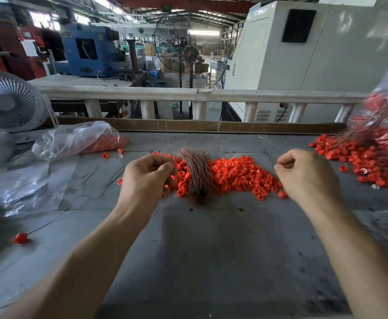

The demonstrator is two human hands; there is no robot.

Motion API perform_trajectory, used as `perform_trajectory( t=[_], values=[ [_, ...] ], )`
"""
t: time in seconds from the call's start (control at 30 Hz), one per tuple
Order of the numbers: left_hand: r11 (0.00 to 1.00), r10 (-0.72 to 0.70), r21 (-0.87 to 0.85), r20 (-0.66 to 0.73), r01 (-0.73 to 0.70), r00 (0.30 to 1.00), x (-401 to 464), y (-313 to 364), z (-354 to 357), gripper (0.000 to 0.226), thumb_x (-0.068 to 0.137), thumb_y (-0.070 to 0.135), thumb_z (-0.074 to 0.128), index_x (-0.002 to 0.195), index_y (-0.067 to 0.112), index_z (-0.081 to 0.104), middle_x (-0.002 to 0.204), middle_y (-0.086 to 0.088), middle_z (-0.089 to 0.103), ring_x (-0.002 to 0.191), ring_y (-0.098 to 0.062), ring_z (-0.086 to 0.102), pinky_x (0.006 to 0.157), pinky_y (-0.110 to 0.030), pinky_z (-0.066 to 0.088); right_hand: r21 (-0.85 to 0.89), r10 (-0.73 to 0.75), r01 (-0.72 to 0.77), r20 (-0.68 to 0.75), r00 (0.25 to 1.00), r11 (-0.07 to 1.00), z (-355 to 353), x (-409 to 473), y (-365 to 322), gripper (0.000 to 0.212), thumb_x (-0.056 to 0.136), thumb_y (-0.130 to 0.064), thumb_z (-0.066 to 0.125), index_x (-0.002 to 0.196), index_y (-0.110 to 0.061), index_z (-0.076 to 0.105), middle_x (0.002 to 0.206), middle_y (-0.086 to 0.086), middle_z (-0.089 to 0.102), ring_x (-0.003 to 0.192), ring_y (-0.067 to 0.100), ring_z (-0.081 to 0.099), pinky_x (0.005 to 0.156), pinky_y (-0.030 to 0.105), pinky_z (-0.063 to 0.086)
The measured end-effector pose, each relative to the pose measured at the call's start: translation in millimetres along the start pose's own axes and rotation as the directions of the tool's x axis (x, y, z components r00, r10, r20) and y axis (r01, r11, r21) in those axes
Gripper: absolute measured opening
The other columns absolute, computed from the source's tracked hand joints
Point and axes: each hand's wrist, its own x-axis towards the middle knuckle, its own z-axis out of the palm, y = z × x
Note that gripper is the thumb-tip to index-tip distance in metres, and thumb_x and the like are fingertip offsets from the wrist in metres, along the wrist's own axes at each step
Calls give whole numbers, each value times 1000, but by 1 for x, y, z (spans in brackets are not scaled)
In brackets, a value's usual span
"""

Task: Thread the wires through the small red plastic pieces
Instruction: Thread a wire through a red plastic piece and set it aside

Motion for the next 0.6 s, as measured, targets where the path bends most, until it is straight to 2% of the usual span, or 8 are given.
perform_trajectory(
  t=[0.13,0.23,0.37,0.5,0.6],
  values=[
    [997,15,71,8,-16,1000,1,-3,1,20,95,-1,61,87,12,74,71,-3,73,58,-10,62,50,-22,51,-96,119,-112,71,990,989,-6,10,14,5,85,-24,69,83,-25,73,81,4,76,90,29,71,82,37,56],
    [995,10,95,6,-11,1000,3,-6,2,21,95,0,62,86,13,75,74,-6,75,56,-8,63,49,-17,49,-134,146,-138,56,988,981,-7,14,21,12,85,-20,69,76,-28,70,87,5,76,93,32,70,79,35,54],
    [990,15,137,13,-17,1000,6,-11,2,20,95,4,64,85,16,76,73,-3,76,55,-6,63,49,-15,48,-181,196,-179,78,978,967,-6,18,31,12,84,-17,70,85,-27,75,93,6,76,92,32,69,79,35,52],
    [982,19,186,22,-23,1000,9,-15,1,17,95,8,67,86,20,76,74,-1,77,54,-4,63,47,-17,48,-212,220,-193,113,969,958,-5,20,34,14,84,-15,71,79,-27,73,102,8,75,95,33,67,81,36,51],
    [976,19,216,29,-25,999,10,-17,-1,17,94,10,67,85,21,77,76,-1,77,56,-6,65,51,-22,49,-232,229,-196,127,965,953,-5,22,34,14,83,-15,69,73,-24,71,99,7,75,88,33,64,79,36,52]
  ],
)
